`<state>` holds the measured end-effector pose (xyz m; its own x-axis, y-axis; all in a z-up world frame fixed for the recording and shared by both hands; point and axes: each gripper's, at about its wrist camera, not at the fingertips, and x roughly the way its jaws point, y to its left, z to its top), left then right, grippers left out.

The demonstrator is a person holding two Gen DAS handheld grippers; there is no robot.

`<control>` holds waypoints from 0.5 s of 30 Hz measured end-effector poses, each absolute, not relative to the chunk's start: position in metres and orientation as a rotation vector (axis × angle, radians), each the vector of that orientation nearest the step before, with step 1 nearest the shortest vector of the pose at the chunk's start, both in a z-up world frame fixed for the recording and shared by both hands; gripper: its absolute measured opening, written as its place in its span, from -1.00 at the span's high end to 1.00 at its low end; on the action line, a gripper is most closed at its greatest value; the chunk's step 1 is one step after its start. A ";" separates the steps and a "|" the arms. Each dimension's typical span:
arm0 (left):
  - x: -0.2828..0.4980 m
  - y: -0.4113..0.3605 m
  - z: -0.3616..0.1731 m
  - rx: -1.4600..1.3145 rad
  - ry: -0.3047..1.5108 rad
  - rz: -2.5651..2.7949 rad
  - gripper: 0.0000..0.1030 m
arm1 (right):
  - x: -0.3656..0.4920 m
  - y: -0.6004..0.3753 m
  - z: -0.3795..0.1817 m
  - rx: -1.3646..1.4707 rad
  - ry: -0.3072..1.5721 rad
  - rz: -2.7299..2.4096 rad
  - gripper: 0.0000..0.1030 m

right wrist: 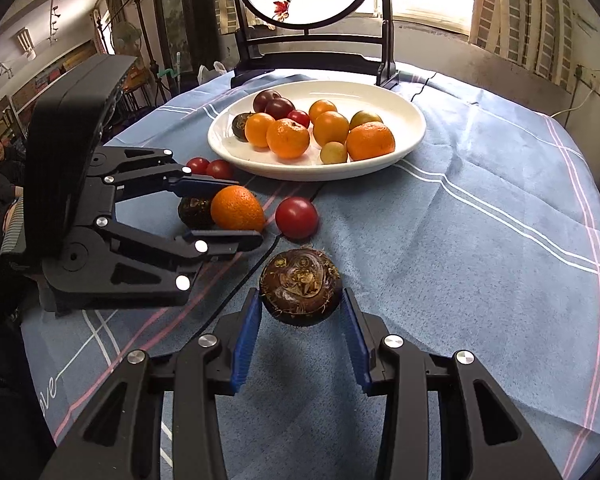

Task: Organize fruits
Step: 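Grasp the brown passion fruit with the right gripper while the left gripper grasps a mandarin, then carry both fruits onto the plate and open both grippers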

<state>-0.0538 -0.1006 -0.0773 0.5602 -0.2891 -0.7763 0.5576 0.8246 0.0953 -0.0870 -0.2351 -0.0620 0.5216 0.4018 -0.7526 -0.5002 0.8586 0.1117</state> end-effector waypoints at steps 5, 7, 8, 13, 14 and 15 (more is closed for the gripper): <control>-0.059 -0.081 -0.064 0.280 0.831 -0.537 0.18 | -0.086 -0.233 -0.056 -0.126 0.857 0.544 0.22; -0.061 -0.072 -0.053 0.255 0.810 -0.542 0.18 | -0.085 -0.230 -0.051 -0.133 0.848 0.545 0.22; -0.061 -0.067 -0.045 0.250 0.789 -0.537 0.18 | -0.084 -0.228 -0.048 -0.138 0.843 0.549 0.22; -0.045 -0.047 -0.005 0.223 0.705 -0.470 0.18 | -0.068 -0.218 -0.016 -0.157 0.776 0.546 0.22; -0.038 -0.045 0.002 0.220 0.691 -0.446 0.18 | -0.063 -0.216 -0.007 -0.152 0.759 0.549 0.22; -0.031 -0.043 0.008 0.213 0.684 -0.429 0.18 | -0.057 -0.214 0.000 -0.145 0.743 0.552 0.22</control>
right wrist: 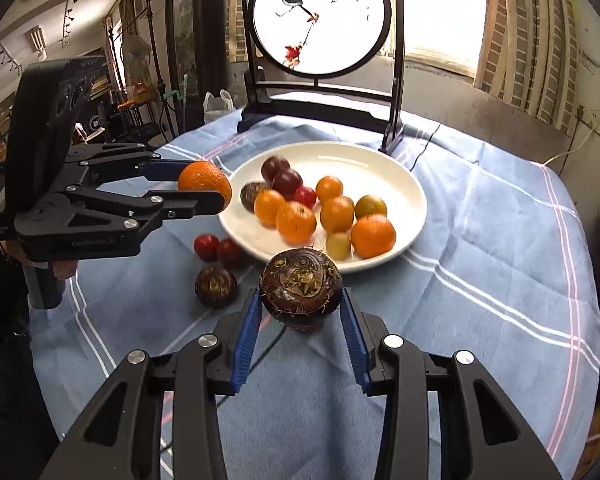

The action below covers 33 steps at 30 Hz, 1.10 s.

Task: Organize fruits
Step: 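Carry both fruits onto the plate and open both grippers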

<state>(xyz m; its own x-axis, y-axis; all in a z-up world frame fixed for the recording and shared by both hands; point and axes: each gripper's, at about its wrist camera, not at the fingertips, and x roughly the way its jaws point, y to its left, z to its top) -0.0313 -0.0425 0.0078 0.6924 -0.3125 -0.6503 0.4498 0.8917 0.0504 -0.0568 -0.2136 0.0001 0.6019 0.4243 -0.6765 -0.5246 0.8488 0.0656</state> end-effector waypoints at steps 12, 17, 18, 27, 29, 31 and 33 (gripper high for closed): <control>0.073 -0.033 0.002 0.094 0.787 -0.289 0.18 | 0.059 -0.185 0.009 -0.025 0.761 0.484 0.21; 0.094 -0.036 -0.016 0.123 0.813 -0.269 0.18 | 0.093 -0.180 -0.012 -0.011 0.814 0.447 0.21; 0.095 -0.036 -0.018 0.129 0.813 -0.271 0.18 | 0.096 -0.179 -0.013 -0.006 0.817 0.444 0.21; 0.100 -0.043 -0.026 0.149 0.824 -0.269 0.17 | 0.112 -0.174 -0.019 -0.004 0.827 0.431 0.21; 0.101 -0.043 -0.026 0.142 0.822 -0.258 0.14 | 0.113 -0.173 -0.020 -0.007 0.835 0.433 0.16; 0.099 -0.040 -0.023 0.128 0.811 -0.252 0.03 | 0.111 -0.176 -0.017 0.003 0.815 0.424 0.04; 0.095 -0.036 -0.016 0.112 0.791 -0.247 -0.18 | 0.106 -0.183 -0.010 0.025 0.789 0.417 -0.05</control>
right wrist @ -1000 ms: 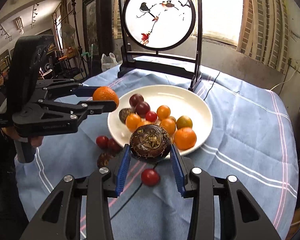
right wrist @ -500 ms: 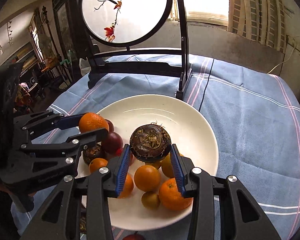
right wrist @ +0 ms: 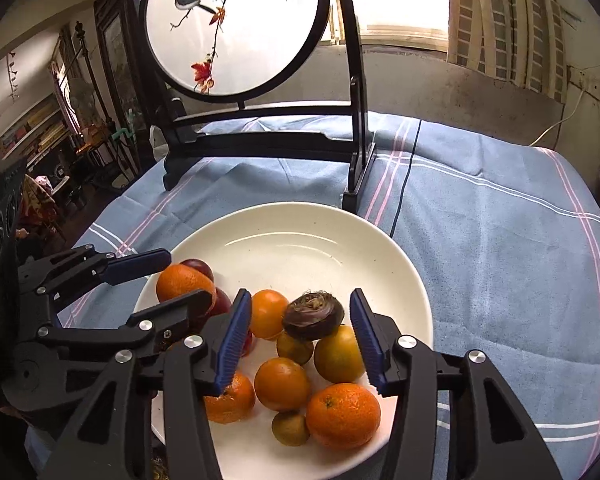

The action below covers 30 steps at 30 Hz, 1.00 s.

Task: Organize fruits
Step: 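Carry both fruits onto the plate and open both grippers, then move both open grippers back to the remaining fruits, then grasp a red cherry tomato with the right gripper while the left gripper grasps a passion fruit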

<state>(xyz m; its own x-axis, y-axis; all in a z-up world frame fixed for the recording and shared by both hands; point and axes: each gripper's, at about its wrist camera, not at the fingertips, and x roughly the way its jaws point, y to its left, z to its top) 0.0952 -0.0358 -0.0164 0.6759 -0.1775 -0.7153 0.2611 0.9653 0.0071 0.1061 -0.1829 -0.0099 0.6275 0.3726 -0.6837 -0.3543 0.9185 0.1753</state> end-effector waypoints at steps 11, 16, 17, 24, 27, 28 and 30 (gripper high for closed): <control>0.009 -0.021 0.022 0.136 0.665 -0.340 -0.34 | -0.008 -0.203 0.005 -0.141 0.728 0.550 -0.08; -0.043 -0.017 -0.002 0.172 0.702 -0.399 -0.35 | -0.048 -0.190 -0.038 -0.308 0.789 0.556 -0.07; -0.052 -0.017 -0.009 0.178 0.722 -0.409 -0.35 | -0.050 -0.187 -0.046 -0.321 0.809 0.560 -0.06; -0.085 -0.019 -0.049 0.188 0.815 -0.461 -0.35 | -0.034 -0.172 -0.072 -0.386 0.865 0.525 0.13; -0.082 -0.026 -0.062 0.184 0.852 -0.468 -0.36 | -0.028 -0.170 -0.080 -0.381 0.897 0.519 0.37; -0.080 -0.029 -0.066 0.186 0.865 -0.468 -0.36 | -0.029 -0.169 -0.080 -0.385 0.898 0.523 0.41; -0.075 -0.033 -0.072 0.184 0.879 -0.471 -0.36 | -0.033 -0.170 -0.079 -0.391 0.890 0.517 0.43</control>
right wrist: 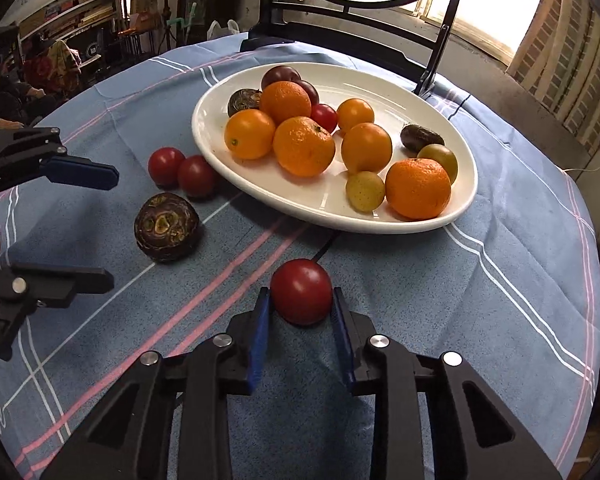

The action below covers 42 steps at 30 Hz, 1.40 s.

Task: Organize fruits
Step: 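Grasp a red cherry tomato with the right gripper while the left gripper grasps a passion fruit, then carry both fruits over the plate and open both grippers to release them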

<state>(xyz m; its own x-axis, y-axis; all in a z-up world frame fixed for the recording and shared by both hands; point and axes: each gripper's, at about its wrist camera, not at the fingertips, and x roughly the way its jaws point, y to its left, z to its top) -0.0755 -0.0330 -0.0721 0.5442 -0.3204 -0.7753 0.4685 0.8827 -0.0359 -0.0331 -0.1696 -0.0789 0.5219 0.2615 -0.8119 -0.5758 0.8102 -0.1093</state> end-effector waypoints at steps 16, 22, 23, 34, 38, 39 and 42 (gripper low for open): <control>-0.050 -0.043 -0.086 0.152 0.921 -0.452 0.20 | -0.054 -0.189 -0.059 -0.276 0.866 0.559 0.44; -0.073 -0.027 -0.060 0.152 0.850 -0.464 0.20 | -0.064 -0.189 -0.054 -0.244 0.865 0.585 0.44; -0.073 -0.023 -0.055 0.153 0.841 -0.458 0.20 | -0.064 -0.189 -0.052 -0.243 0.861 0.585 0.44; -0.038 -0.013 0.003 0.141 0.715 -0.358 0.20 | -0.053 -0.184 0.003 -0.170 0.744 0.604 0.44; -0.023 -0.019 0.011 0.151 0.691 -0.339 0.20 | -0.040 -0.182 0.013 -0.136 0.722 0.609 0.44; -0.020 -0.021 0.012 0.159 0.686 -0.331 0.20 | -0.037 -0.182 0.014 -0.130 0.721 0.611 0.44; -0.010 -0.024 0.011 0.175 0.682 -0.317 0.20 | -0.027 -0.181 0.015 -0.114 0.718 0.604 0.44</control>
<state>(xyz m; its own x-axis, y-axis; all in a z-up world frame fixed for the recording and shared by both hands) -0.0098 -0.0241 0.0108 0.7308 -0.2296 -0.6428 0.3429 0.9378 0.0549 -0.0267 -0.1809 0.0153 0.5916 0.4801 -0.6477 -0.5561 0.8247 0.1033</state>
